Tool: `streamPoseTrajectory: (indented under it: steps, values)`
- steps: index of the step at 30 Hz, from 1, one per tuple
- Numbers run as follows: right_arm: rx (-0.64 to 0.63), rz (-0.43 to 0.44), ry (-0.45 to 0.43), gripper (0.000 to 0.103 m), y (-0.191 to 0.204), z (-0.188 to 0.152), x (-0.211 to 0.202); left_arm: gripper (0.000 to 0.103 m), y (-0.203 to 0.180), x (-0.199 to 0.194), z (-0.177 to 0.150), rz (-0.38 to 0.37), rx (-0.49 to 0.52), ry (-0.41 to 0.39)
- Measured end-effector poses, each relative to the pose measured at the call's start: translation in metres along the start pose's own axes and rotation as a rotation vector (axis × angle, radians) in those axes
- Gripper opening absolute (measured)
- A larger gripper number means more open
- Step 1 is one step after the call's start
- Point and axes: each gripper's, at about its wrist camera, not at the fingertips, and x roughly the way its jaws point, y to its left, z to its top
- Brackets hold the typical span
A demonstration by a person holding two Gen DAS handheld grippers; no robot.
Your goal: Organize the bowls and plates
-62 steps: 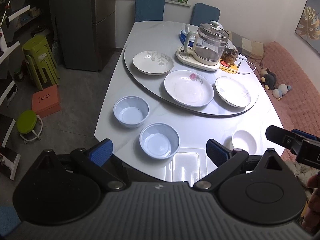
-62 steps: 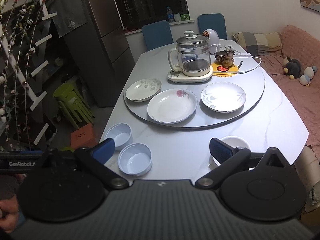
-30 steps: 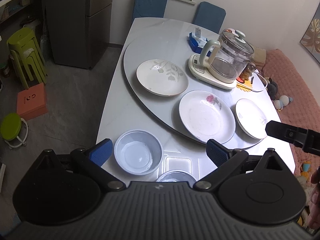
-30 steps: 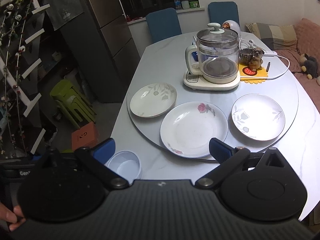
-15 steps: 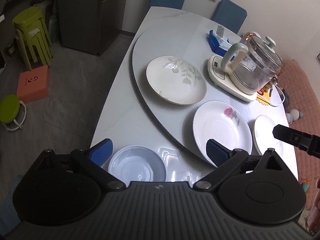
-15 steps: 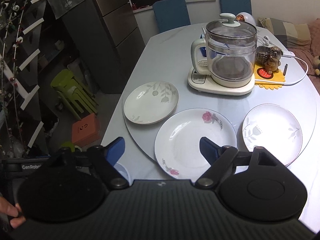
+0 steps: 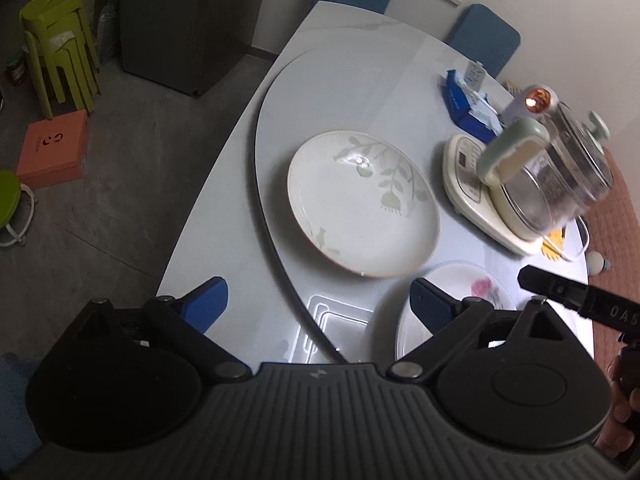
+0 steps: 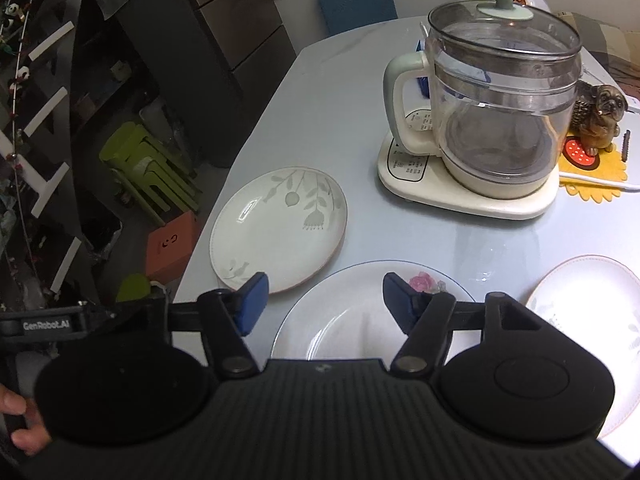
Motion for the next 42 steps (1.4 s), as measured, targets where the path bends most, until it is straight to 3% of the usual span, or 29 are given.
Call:
streamPoseTrajectory:
  steps: [4, 13, 20, 24, 34, 42]
  values:
    - [-0.063, 0.005, 0.006, 0.057, -0.005, 0.013, 0.031, 0.088, 0.006, 0.032, 0.015, 0.006, -0.043, 0.009]
    - [-0.008, 0.067, 0.073, 0.043, -0.024, 0.032, 0.090, 0.061, 0.012, 0.097, 0.041, 0.016, -0.073, 0.032]
    - [-0.005, 0.083, 0.106, 0.038, -0.030, 0.041, 0.127, 0.052, 0.018, 0.129, 0.057, 0.029, -0.110, 0.017]
    - [-0.006, 0.101, 0.113, 0.027, -0.031, 0.043, 0.143, 0.044, 0.018, 0.143, 0.064, 0.022, -0.105, 0.015]
    - [0.016, 0.166, 0.112, 0.015, -0.034, 0.046, 0.164, 0.042, 0.015, 0.156, 0.063, 0.000, -0.071, 0.009]
    - [0.001, 0.188, 0.127, 0.015, -0.037, 0.047, 0.164, 0.042, 0.017, 0.155, 0.063, -0.022, -0.070, 0.034]
